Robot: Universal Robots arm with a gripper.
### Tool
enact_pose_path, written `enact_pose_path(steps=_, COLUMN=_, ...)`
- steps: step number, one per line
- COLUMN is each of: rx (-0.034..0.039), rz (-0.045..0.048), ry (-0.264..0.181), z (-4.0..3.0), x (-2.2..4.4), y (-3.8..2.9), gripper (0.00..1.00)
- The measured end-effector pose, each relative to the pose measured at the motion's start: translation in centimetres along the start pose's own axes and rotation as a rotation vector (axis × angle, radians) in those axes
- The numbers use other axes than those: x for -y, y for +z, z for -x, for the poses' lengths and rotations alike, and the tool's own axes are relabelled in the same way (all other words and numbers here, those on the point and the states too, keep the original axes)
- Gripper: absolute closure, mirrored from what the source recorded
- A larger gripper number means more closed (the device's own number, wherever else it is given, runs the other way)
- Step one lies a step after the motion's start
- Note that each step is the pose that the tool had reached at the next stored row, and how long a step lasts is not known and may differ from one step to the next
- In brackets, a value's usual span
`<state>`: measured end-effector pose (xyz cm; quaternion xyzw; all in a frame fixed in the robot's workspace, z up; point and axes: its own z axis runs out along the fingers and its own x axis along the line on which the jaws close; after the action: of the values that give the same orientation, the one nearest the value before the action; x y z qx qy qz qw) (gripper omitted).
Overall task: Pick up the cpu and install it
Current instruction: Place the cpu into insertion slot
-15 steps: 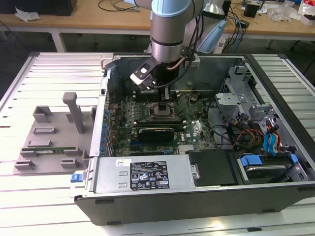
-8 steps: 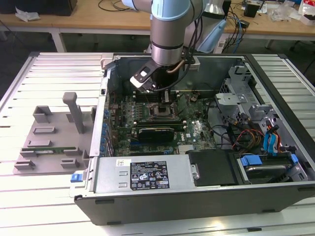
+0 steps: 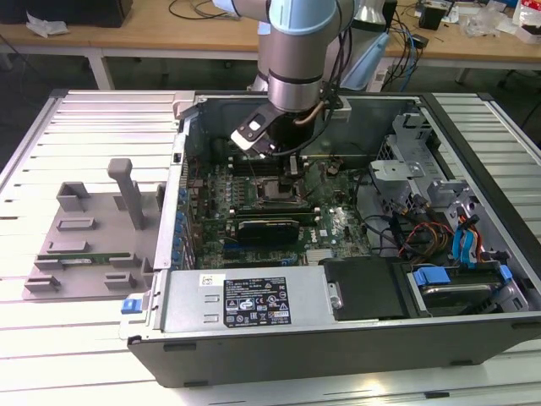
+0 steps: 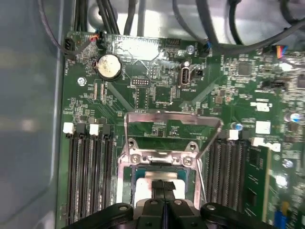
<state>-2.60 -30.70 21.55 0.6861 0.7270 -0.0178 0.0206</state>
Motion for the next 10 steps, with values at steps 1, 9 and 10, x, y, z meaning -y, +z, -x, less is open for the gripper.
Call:
enact_pose_path(steps=1, rx=0.0005, rz=-0.0003, ry=0.000, z=0.06, x=0.00, y=-0.94, gripper=0.89)
enact_pose_path(steps=9, rx=0.0014, rz=-0.0003, ry=0.000, z=0.31, x=-0.01, y=-5.69, gripper=0.89)
enact_pose_path(steps=10, rx=0.0014, rz=-0.0003, ry=0.000, z=0.34, x=-0.01, y=-6.12, gripper=0.89)
